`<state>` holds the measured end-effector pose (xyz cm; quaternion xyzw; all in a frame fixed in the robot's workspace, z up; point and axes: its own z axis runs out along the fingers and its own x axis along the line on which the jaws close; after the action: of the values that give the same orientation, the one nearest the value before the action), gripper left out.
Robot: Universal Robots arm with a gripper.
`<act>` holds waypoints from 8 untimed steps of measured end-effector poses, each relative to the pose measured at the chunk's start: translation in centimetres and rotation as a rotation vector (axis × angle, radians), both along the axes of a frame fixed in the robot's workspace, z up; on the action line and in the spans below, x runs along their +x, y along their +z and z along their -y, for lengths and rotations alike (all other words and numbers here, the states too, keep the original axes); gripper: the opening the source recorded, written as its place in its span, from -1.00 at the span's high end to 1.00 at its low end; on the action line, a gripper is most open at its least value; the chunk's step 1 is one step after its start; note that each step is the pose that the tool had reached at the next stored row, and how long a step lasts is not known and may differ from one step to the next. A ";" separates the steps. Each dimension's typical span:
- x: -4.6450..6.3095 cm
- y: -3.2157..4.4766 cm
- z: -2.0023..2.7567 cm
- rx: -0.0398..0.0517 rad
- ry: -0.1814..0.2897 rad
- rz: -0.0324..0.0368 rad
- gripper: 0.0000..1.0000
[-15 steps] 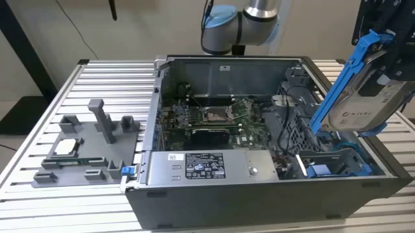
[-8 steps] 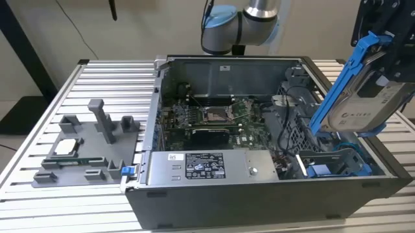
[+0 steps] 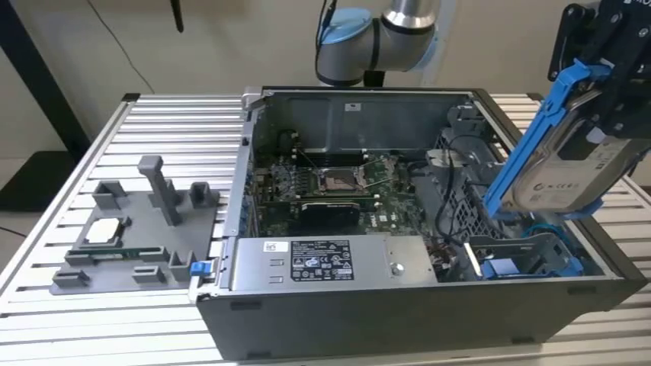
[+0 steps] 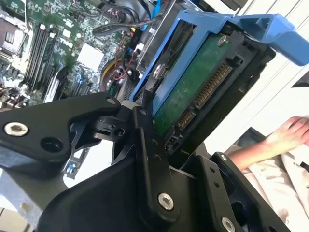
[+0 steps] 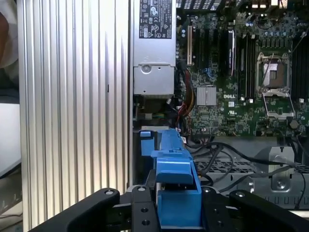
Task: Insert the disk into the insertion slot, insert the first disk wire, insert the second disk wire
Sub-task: 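Insert the disk into the insertion slot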
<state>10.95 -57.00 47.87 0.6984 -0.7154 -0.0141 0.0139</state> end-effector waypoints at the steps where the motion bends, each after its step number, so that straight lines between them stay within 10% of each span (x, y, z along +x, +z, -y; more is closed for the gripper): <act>1: 0.0 -0.11 0.04 0.0001 -0.002 -0.0001 1.00; 8: 0.3 -0.72 0.31 0.0000 -0.009 -0.0015 1.00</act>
<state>11.25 -57.31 47.14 0.6952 -0.7185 -0.0147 0.0144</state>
